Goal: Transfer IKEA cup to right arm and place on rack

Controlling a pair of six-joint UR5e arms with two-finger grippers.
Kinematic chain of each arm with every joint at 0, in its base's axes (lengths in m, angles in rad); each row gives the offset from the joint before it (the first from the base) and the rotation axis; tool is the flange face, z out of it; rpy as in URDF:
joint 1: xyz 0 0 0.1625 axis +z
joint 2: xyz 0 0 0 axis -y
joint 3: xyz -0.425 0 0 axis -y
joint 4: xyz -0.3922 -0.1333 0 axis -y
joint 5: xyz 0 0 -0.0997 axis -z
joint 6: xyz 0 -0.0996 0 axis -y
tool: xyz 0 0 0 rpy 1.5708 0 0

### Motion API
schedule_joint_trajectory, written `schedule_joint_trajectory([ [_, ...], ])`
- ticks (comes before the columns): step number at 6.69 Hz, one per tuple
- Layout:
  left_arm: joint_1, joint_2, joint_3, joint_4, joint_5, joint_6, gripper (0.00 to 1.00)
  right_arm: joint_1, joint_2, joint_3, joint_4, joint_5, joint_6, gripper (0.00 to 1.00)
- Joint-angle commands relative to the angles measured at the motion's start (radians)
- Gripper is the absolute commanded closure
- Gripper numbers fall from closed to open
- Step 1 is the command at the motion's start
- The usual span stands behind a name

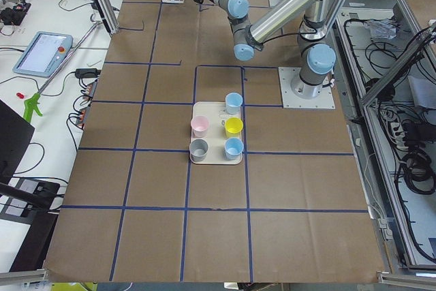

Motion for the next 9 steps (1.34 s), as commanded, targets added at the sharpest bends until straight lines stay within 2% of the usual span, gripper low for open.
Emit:
schedule_joint_trajectory([
  [1,0.081,0.028,-0.034,-0.001,-0.010,-0.006,0.01,-0.089,0.032,-0.048,-0.007,0.000,-0.159,0.73],
  [2,0.127,0.057,-0.030,-0.045,-0.006,-0.006,0.01,-0.136,0.032,-0.063,-0.001,-0.006,-0.326,0.75],
  [3,0.147,0.068,-0.011,-0.120,0.011,-0.004,0.01,-0.165,0.035,-0.091,0.000,-0.075,-0.485,0.75],
  [4,0.146,0.071,0.030,-0.202,0.116,-0.004,0.01,-0.196,0.041,-0.120,0.000,-0.125,-0.665,0.75],
  [5,0.134,0.063,0.098,-0.319,0.287,-0.003,0.01,-0.229,0.056,-0.142,0.000,-0.135,-0.835,0.76],
  [6,0.120,0.063,0.167,-0.462,0.403,-0.001,0.01,-0.265,0.078,-0.166,0.000,-0.167,-1.066,0.75],
  [7,0.092,0.063,0.253,-0.669,0.524,0.005,0.01,-0.286,0.102,-0.200,-0.008,-0.169,-1.214,0.75],
  [8,0.042,0.063,0.366,-0.909,0.683,0.005,0.01,-0.305,0.148,-0.237,-0.013,-0.169,-1.310,0.75],
  [9,-0.002,0.062,0.489,-1.188,0.812,0.006,0.00,-0.320,0.194,-0.267,-0.013,-0.169,-1.417,0.75],
])
